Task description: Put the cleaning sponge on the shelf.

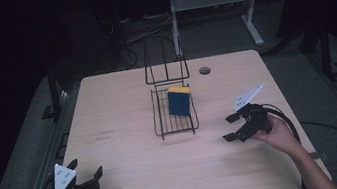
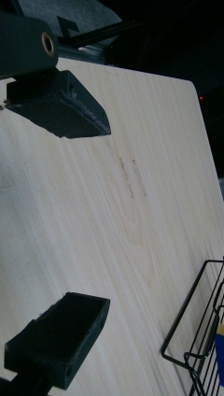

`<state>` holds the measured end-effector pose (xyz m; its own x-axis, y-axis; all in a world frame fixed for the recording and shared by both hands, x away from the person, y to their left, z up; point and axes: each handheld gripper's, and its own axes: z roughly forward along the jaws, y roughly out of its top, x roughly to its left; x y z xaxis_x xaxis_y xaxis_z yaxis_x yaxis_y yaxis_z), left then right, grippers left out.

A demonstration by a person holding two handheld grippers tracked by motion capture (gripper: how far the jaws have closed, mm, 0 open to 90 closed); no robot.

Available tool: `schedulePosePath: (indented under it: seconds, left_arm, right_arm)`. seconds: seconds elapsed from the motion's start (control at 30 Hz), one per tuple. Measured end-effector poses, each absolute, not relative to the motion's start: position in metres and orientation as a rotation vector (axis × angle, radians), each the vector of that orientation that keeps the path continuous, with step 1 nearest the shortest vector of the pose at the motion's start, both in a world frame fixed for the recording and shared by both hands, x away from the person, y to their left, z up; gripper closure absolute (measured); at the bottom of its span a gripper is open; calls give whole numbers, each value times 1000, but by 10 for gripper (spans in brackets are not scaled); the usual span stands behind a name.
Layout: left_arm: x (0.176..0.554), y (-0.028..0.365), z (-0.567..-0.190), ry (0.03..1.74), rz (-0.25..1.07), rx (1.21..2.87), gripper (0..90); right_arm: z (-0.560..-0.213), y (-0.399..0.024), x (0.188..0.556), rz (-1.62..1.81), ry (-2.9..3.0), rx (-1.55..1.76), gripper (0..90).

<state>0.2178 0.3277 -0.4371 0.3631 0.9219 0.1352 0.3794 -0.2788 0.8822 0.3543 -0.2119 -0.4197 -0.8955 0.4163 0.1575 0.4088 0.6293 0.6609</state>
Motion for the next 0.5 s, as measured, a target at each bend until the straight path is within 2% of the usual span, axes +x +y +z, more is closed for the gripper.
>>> schedulePosePath:
  seconds: [0.5]
  left_arm:
    - [218,327,-437,1136,863,1839,139]
  right_arm:
    - [-430,-225,340,1166,2815,748,204]
